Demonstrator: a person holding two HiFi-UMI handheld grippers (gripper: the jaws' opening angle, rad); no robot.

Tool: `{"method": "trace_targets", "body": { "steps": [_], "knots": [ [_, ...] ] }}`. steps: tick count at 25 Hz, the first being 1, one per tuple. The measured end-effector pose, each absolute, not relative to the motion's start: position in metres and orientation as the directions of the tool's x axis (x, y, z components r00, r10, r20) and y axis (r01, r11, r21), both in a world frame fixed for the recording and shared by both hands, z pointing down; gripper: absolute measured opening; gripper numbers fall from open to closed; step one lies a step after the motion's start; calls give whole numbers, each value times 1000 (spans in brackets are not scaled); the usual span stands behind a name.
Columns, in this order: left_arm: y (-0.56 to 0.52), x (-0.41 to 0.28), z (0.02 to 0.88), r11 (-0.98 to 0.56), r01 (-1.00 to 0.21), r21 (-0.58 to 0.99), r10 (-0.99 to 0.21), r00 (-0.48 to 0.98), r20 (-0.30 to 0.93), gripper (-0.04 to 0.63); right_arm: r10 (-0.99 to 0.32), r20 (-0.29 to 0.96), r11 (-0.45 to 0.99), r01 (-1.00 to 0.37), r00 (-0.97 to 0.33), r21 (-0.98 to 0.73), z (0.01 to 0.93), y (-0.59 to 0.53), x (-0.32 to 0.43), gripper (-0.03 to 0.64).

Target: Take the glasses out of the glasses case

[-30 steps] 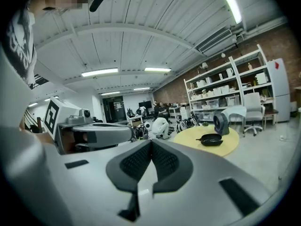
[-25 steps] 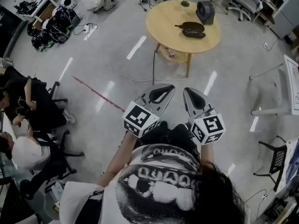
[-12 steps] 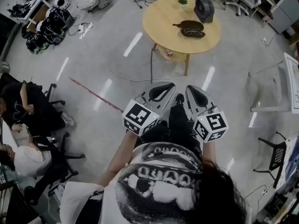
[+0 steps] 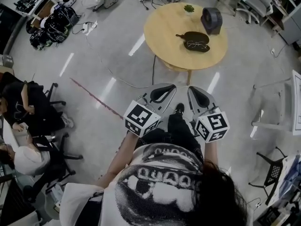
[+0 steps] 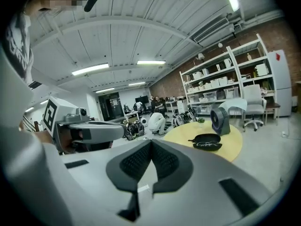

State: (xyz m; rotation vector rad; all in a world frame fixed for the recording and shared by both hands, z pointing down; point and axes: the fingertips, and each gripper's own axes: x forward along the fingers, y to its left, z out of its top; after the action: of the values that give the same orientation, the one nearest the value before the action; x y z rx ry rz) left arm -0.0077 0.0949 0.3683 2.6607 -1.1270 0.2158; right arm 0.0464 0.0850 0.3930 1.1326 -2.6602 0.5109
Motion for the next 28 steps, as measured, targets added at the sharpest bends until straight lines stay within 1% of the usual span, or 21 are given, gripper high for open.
{"method": "trace_targets", "body": {
  "steps": [7, 16, 23, 28],
  "knots": [
    [28, 27, 368, -673, -720, 167, -678, 691, 250, 15, -658, 326, 633, -733, -679, -249, 396, 10, 85, -12],
    [-33, 55, 376, -655, -738, 164, -684, 671, 284, 15, -640, 337, 634, -722, -690, -275, 410, -51, 118, -12],
    [-59, 69, 378, -634, -761, 142, -704, 643, 301, 15, -621, 324, 647, -700, -714, -303, 417, -79, 130, -12],
    [-56, 64, 380, -605, -785, 136, -718, 611, 334, 15, -598, 320, 657, -678, -735, -329, 420, -84, 127, -12]
  ]
}}
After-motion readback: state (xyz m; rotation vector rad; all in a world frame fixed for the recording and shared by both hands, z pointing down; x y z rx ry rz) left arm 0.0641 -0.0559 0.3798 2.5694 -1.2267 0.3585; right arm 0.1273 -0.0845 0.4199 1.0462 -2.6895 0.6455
